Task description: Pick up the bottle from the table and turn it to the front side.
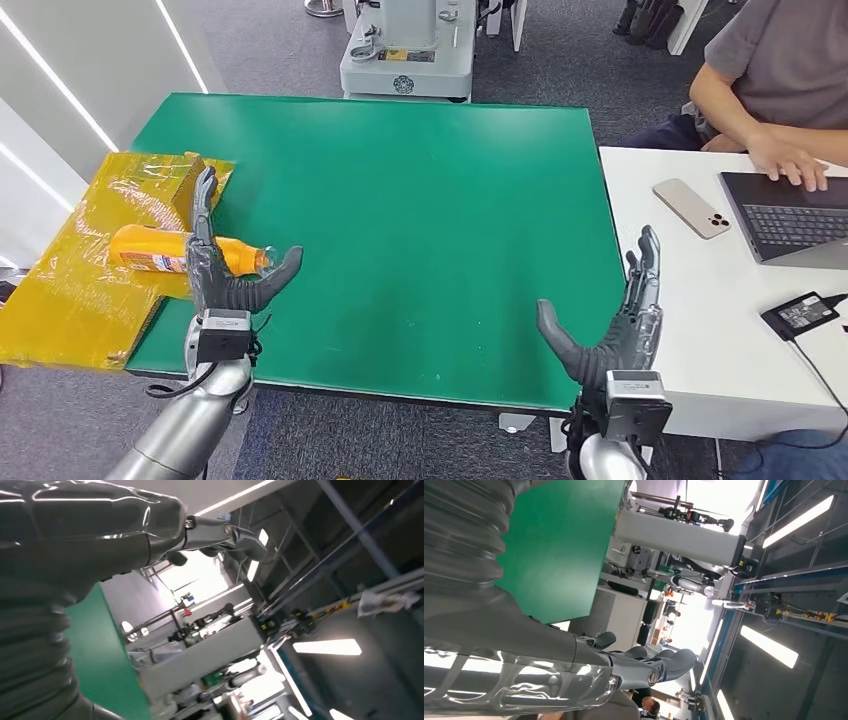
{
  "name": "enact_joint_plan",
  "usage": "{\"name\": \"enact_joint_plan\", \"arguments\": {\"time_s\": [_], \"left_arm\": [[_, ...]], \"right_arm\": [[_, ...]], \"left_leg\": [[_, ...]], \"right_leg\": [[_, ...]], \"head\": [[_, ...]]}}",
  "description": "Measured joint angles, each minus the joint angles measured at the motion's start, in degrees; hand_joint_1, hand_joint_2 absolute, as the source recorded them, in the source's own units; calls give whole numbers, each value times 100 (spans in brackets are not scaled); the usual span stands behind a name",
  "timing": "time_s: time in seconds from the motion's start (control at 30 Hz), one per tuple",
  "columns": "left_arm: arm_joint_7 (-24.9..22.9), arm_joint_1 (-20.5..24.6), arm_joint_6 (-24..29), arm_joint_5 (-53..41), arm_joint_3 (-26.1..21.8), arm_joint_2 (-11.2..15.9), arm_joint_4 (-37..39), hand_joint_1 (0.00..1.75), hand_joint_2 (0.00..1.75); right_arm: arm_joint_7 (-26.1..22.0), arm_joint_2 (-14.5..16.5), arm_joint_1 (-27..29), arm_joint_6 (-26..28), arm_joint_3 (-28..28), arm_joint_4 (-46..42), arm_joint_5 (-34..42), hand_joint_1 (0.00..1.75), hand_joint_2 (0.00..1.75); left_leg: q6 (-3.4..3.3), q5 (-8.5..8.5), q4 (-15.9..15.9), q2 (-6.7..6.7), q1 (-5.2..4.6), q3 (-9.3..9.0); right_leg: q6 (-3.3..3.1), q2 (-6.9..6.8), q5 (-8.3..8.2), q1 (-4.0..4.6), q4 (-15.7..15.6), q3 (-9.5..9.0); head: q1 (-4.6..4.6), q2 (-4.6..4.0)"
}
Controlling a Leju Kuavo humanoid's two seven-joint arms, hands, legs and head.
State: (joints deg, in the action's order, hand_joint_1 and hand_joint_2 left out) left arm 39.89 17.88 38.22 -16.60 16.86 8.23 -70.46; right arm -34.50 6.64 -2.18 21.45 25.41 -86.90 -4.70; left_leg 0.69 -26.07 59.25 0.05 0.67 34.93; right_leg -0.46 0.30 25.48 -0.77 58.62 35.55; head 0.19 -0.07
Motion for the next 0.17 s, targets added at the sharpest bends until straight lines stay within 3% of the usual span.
{"name": "enact_joint_plan", "arguments": {"time_s": [0.17], "left_arm": [[2,-85,-369,1111,307,-263,-440,0,175]], "right_arm": [[5,-3,-6,44,73,-1,23,0,175]], "left_leg": [[0,0,0,0,-2,0]], "right_leg": [[0,0,-1,0,-1,-1]], "head": [[0,0]]}}
